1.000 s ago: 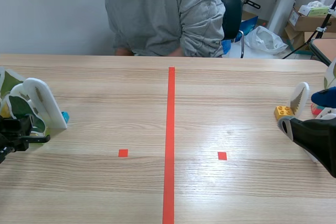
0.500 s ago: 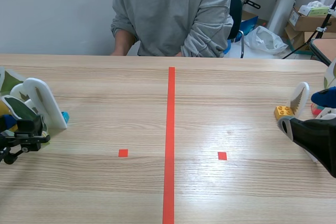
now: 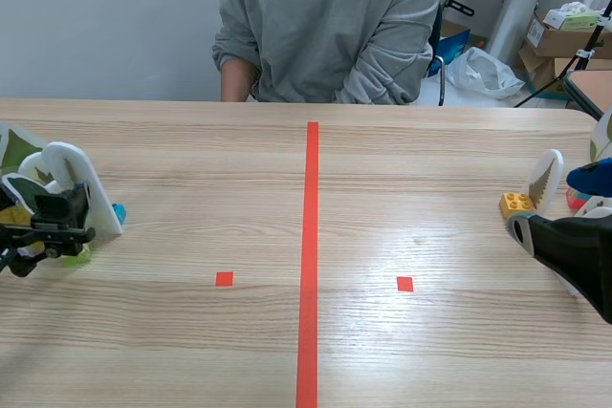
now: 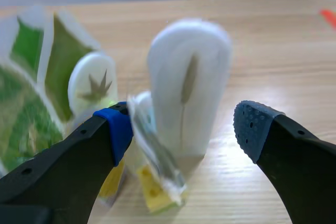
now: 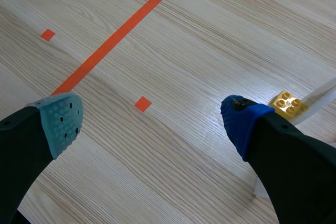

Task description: Do the leaf sorting experiment

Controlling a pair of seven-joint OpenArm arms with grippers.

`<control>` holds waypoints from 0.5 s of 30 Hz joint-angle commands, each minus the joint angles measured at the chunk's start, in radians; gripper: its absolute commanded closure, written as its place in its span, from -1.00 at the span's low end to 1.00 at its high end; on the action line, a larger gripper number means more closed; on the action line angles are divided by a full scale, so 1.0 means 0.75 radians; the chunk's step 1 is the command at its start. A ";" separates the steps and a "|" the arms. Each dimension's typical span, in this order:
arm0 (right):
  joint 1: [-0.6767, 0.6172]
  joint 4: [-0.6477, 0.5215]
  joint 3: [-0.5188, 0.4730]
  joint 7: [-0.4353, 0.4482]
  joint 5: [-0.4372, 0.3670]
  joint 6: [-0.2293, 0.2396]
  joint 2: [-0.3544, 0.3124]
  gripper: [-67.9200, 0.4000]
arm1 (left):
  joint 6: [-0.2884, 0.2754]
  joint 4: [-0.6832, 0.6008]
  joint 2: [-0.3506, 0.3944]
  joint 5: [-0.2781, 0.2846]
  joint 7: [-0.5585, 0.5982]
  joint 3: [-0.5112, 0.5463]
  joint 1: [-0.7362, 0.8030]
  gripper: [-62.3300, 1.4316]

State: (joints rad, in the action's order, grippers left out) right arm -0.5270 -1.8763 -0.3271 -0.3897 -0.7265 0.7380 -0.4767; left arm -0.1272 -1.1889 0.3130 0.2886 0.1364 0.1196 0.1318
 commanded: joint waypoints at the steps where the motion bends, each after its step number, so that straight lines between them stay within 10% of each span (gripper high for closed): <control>1: 0.016 -0.012 -0.008 0.024 -0.015 0.010 -0.014 -0.57 | 0.003 -0.064 0.009 0.009 -0.005 0.050 0.008 -0.34; 15: 0.016 -0.012 -0.008 0.024 -0.015 0.010 -0.014 -0.57 | -0.068 -0.588 0.083 0.020 -0.068 0.135 0.255 -0.34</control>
State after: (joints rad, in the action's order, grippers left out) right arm -0.5270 -1.8763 -0.3271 -0.3897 -0.7265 0.7380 -0.4767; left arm -0.1680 -1.6176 0.3752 0.2893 0.0780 0.2176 0.3183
